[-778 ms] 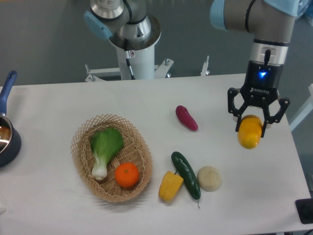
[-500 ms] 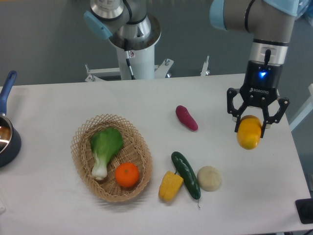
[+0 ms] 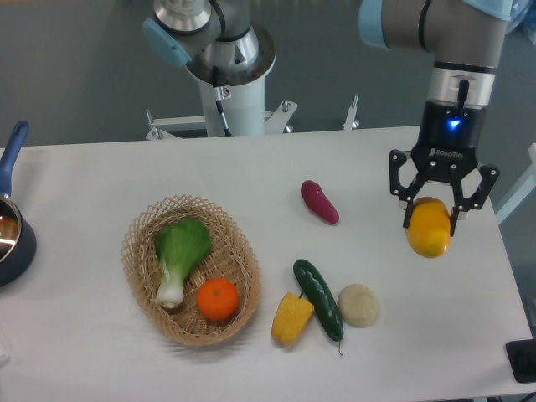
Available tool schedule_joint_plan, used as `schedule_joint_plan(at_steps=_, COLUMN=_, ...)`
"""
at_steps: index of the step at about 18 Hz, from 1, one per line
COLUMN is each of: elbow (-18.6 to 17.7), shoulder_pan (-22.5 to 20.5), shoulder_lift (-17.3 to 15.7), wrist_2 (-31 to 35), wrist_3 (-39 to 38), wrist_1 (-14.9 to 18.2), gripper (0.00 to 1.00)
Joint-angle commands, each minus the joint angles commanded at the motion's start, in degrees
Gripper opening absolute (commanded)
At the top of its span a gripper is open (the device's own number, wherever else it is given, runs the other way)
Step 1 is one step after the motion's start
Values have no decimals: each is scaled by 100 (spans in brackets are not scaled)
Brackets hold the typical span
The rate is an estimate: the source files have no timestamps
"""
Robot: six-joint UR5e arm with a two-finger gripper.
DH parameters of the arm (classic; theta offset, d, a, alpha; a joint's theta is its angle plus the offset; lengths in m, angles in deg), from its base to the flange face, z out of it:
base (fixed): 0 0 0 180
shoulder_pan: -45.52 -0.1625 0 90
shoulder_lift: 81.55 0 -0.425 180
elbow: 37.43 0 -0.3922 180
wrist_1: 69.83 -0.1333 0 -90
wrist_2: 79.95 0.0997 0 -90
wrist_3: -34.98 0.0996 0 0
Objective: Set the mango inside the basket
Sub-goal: 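Hold the yellow mango in the gripper above the table, then carry the held yellow mango over to the wicker basket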
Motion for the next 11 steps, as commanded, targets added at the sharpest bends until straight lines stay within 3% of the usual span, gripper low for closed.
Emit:
schedule_joint_plan(at_steps=5, elbow=-131, shoulder_pan=290, shoulder_lift=-44, wrist_2=44, wrist_3=-108, wrist_1=9, gripper=15)
schedule_joint_plan(at_steps=11, elbow=-746, shoulder_pan=747, shoulder_lift=-106, wrist_2=166, wrist_3=-91, wrist_1=-18, gripper=15)
